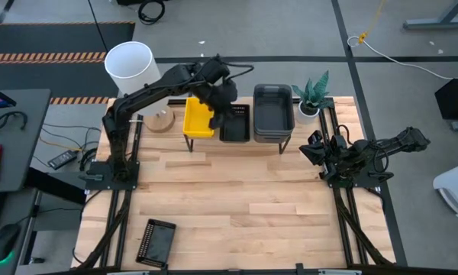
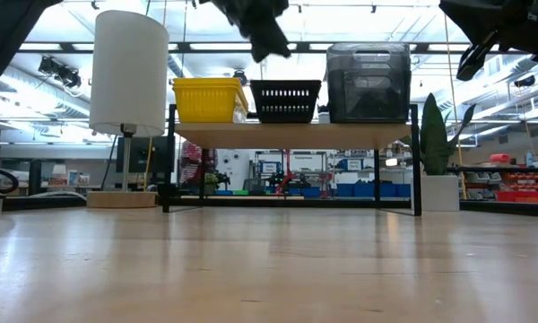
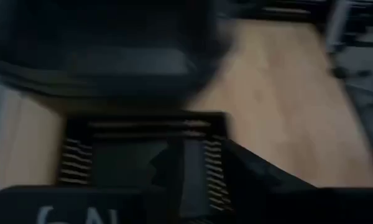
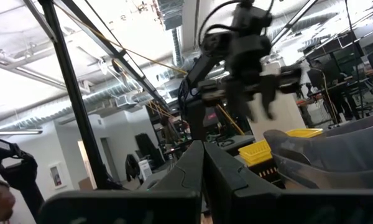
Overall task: Stack baskets on shelf by color
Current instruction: Stack the black bin on top of the black bin on the shelf
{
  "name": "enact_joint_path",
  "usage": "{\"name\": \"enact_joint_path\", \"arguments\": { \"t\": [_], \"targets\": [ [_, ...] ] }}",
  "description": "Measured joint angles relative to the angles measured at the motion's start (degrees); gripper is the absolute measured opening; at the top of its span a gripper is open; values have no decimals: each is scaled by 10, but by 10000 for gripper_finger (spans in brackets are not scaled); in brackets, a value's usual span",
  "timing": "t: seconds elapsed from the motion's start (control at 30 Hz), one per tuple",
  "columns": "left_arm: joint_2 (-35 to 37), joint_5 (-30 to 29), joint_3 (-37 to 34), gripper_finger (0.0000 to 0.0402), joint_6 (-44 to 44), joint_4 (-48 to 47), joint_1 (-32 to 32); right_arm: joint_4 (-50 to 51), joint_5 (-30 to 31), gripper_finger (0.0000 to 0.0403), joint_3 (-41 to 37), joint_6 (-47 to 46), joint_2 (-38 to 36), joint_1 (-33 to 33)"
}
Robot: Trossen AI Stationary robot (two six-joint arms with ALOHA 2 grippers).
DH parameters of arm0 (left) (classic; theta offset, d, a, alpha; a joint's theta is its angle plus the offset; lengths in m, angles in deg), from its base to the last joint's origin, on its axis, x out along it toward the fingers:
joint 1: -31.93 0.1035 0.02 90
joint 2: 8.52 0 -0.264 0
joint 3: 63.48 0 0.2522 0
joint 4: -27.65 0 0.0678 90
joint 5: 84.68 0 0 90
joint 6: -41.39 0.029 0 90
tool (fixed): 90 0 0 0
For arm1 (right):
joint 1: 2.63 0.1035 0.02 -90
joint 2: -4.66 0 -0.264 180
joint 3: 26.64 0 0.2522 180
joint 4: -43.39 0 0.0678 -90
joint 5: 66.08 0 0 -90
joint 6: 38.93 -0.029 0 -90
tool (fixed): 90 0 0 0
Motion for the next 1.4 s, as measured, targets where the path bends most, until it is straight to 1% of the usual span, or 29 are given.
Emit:
{"name": "enact_joint_path", "arguments": {
  "t": [0.1,0.3,0.37,0.5,0.6,0.73,0.9,1.07,1.2,1.33,1.4],
  "targets": [
    [14,21,0,104,4,-46,-28,0,0,16,0,0,0,0],
    [32,25,0,91,23,-141,-114,0,0,16,0,0,0,0],
    [33,22,0,86,26,-176,-147,0,0,16,0,0,0,0],
    [32,-16,0,78,20,-246,-210,0,0,16,0,0,0,0],
    [29,-38,0,73,-4,-266,-247,0,0,16,0,0,0,0],
    [29,-41,-7,67,-63,-248,-287,0,0,16,0,0,0,0],
    [28,-43,-80,59,-124,-225,-351,0,0,16,0,0,0,0],
    [37,-53,-201,49,-147,-183,-413,0,0,16,0,0,0,0],
    [69,-51,-299,39,-180,-128,-442,0,0,16,0,0,0,0],
    [94,-53,-391,36,-269,-81,-453,0,0,16,0,0,0,0],
    [108,-52,-430,44,-313,-57,-459,0,0,16,0,0,0,0]
  ]
}}
